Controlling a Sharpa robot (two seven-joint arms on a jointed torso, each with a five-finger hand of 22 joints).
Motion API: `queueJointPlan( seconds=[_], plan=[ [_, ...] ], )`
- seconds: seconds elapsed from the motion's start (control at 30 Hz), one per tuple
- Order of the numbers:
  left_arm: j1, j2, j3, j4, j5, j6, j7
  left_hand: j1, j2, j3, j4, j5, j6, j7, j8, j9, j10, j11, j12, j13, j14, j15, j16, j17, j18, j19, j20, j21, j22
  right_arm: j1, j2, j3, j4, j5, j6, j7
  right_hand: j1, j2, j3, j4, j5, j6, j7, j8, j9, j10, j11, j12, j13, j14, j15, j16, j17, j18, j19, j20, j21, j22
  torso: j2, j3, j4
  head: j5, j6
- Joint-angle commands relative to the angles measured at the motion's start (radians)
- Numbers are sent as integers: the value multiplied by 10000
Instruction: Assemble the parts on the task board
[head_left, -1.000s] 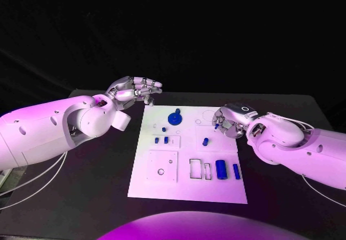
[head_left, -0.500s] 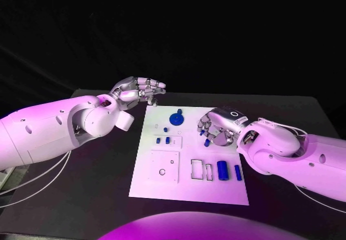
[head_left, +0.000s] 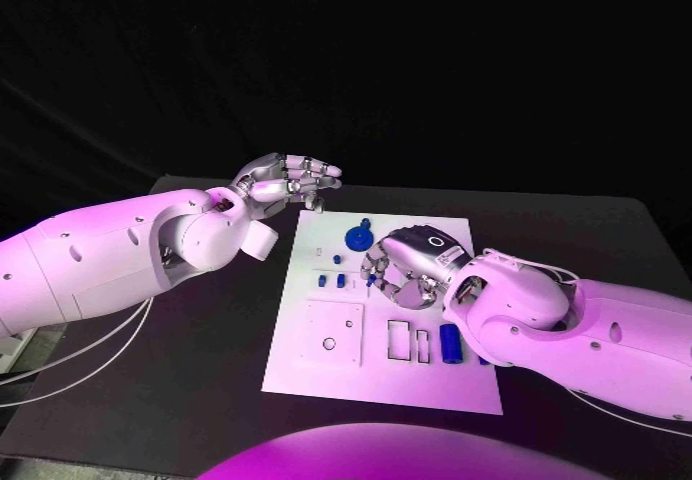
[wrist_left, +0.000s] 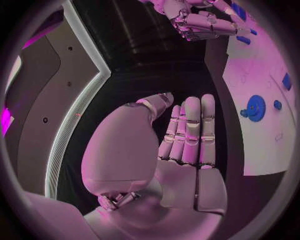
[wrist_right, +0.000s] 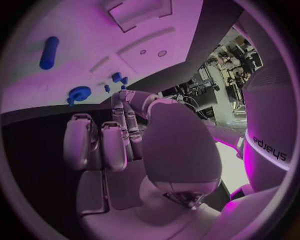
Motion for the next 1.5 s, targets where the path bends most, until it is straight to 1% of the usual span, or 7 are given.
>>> queueJointPlan(
  seconds=[0.03,0.1,0.23,0.37,0.6,0.87,1.5],
  plan=[
    [3,46,2,-1,-32,158,80,-92,-4,-1,-35,48,-47,5,-60,-17,-67,-22,47,16,5,30,-47,-16,138,49,40,-42,-11,-158,176,-14,-107,59,165,188,-127,53,46,-40,-304,95,8,44,49,550,-479,-1,37,465,-52,51,-23,-44,-54,-48,-40,648,13,4,0,79,-51],
    [4,67,-2,-8,-34,168,72,-92,-2,-2,-41,49,-57,7,-60,-17,-82,-18,53,17,3,34,-47,-17,138,50,43,-46,-14,-342,342,-19,-203,78,185,229,-136,53,53,-59,-335,88,6,45,61,549,-484,-12,44,460,-56,42,-49,-45,-62,-42,-52,642,12,1,0,152,-132],
    [4,94,-6,-14,-62,216,49,-92,-2,-2,-41,49,-57,7,-60,-17,-82,-18,53,17,3,34,-47,-17,138,50,43,-46,-14,-591,548,-23,-349,78,181,247,-137,55,55,-62,-339,86,6,45,63,549,-484,-14,45,460,-56,43,-47,-41,-73,-42,-70,630,20,14,2,336,-198],
    [4,109,-8,-12,-101,272,14,-96,-2,-6,-45,48,-68,10,-60,-17,-107,-12,55,18,5,38,-44,-17,139,56,46,-48,-17,-731,690,-24,-486,47,248,212,-140,60,61,-68,-345,81,6,44,67,547,-484,-18,47,461,-56,48,-41,-40,-75,-42,-72,629,22,9,3,409,-274],
    [4,121,-10,-17,-143,296,-14,-98,1,-7,-47,49,-75,12,-60,-17,-123,-9,56,18,6,41,-42,-17,139,59,49,-48,-18,-852,852,-46,-627,23,420,169,-150,69,70,-78,-363,71,9,43,76,542,-481,-29,52,459,-54,45,-55,-32,-97,-41,-106,607,23,-2,-2,420,-295],
    [4,148,-12,-35,-188,334,-49,-100,2,-8,-49,49,-83,15,-59,-16,-137,-6,59,18,7,43,-41,-17,139,63,51,-49,-20,-1007,988,-60,-774,-71,545,108,-168,79,77,-87,-387,62,12,43,88,541,-479,-40,59,459,-52,48,-58,-30,-103,-40,-116,603,21,3,0,440,-295],
    [4,147,-13,-70,-267,324,-79,-103,2,-13,-58,49,-103,21,-59,-16,-170,1,68,21,5,49,-38,-18,139,69,58,-52,-24,-1060,1007,-63,-773,-143,742,2,-175,88,87,-99,-387,53,12,42,97,541,-478,-47,65,457,-51,47,-67,-28,-108,-40,-122,601,12,4,0,444,-295]
  ],
)
